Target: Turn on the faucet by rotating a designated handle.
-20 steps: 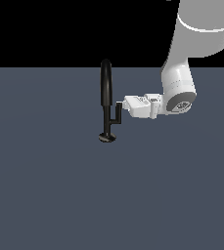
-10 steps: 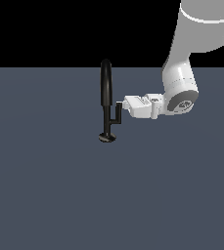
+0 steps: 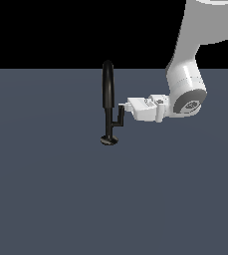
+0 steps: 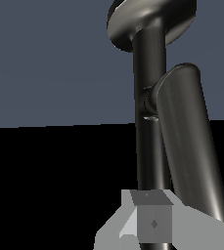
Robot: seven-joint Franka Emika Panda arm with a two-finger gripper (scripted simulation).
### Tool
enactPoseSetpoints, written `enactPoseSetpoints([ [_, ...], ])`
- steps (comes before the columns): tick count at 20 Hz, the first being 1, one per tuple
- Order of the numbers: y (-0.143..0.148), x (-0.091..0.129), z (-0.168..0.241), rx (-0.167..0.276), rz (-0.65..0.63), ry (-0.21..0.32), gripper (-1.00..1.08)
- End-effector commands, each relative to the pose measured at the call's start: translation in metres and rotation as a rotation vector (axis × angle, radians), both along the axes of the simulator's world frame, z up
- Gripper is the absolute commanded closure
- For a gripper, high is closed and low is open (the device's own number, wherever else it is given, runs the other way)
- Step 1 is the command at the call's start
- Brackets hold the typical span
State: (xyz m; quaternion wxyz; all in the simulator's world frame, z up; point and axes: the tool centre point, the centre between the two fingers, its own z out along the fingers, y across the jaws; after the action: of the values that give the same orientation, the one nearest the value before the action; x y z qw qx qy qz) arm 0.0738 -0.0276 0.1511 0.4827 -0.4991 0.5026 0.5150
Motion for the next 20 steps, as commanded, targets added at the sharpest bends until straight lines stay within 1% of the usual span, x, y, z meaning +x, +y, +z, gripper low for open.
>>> enactPoseSetpoints([
  [1,0.000,-0.008,0.004,0.003,0.006,0.001,1.08],
  [6,0.000,-0.019,0.009,0.003,0.006,0.000,1.08],
  [7,0.000,-0.019,0.009,0.003,0.006,0.000,1.08],
  [8,0.000,-0.015,0.009,0.001,0.002,-0.004,1.08],
  [20,-0.002,-0.054,-0.006,0.003,0.004,-0.001,1.08],
])
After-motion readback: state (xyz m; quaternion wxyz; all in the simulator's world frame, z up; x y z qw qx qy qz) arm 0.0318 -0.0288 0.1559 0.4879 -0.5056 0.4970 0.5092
